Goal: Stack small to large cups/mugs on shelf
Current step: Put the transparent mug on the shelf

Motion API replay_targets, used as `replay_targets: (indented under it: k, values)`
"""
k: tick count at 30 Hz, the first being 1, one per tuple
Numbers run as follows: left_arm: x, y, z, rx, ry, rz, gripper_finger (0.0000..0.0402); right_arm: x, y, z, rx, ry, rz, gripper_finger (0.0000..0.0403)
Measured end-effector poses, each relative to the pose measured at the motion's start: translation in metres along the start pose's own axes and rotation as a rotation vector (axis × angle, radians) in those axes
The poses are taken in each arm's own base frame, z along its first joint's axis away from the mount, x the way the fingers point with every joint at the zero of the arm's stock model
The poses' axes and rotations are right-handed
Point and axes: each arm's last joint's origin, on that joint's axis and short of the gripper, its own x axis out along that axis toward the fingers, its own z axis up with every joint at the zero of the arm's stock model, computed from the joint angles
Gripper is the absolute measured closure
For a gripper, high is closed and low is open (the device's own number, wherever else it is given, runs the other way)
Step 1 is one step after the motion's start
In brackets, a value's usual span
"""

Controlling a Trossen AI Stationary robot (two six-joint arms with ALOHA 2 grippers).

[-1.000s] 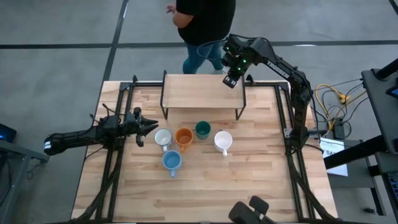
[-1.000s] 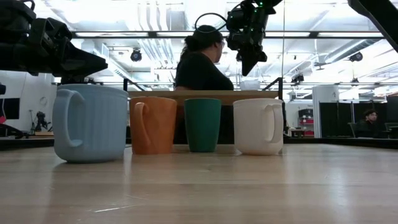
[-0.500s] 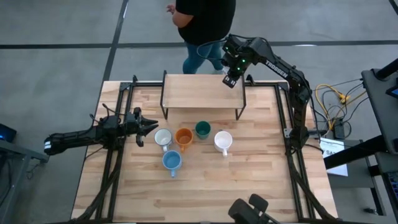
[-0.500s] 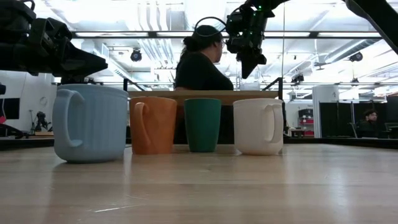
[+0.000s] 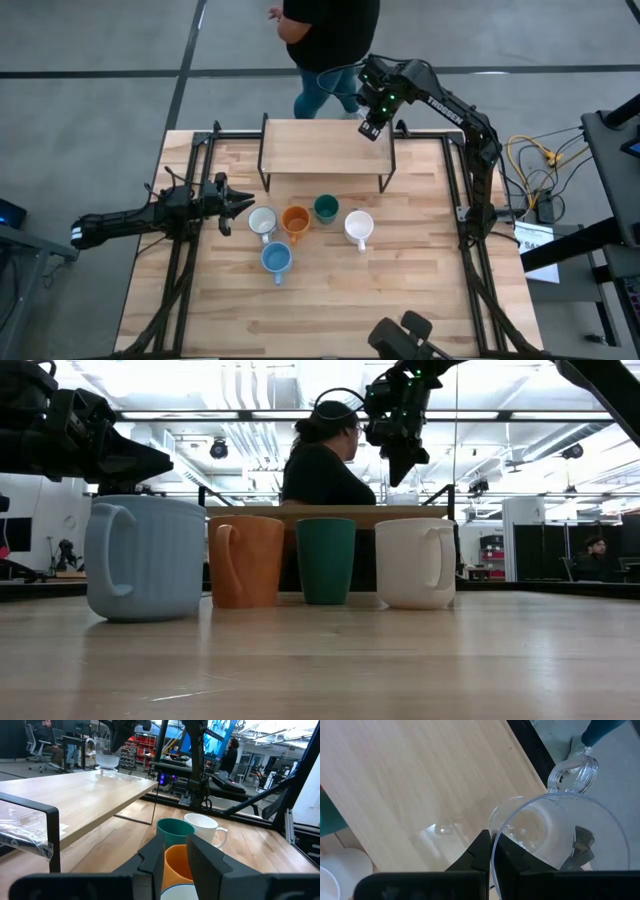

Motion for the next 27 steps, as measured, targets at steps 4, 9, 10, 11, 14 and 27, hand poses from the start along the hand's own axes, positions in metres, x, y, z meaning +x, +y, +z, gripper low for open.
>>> replay_targets:
  k: [4, 9, 10, 11, 14, 27]
  values:
    - [0.0, 0.0, 0.0, 0.0, 0.0, 0.0, 0.0333, 0.0, 0.0, 0.0, 0.009, 0.001, 0.0, 0.0394]
    - [0.0, 0.0, 0.0, 0.0, 0.0, 0.0, 0.0333, 0.002, 0.0, -0.001, 0.017, 0.007, 0.001, 0.0394]
    - [0.0, 0.0, 0.0, 0.0, 0.0, 0.0, 0.0333, 0.002, 0.0, -0.001, 0.017, 0.008, 0.001, 0.0394]
    - [0.0, 0.0, 0.0, 0.0, 0.0, 0.0, 0.0334, 0.003, 0.0, -0.001, 0.017, 0.008, 0.001, 0.0394]
    - [0.0, 0.0, 0.0, 0.0, 0.0, 0.0, 0.0333, 0.004, 0.0, -0.001, 0.017, 0.011, 0.002, 0.0394]
    - [0.0, 0.0, 0.0, 0.0, 0.0, 0.0, 0.0333, 0.011, 0.0, -0.002, 0.018, 0.022, 0.007, 0.0394]
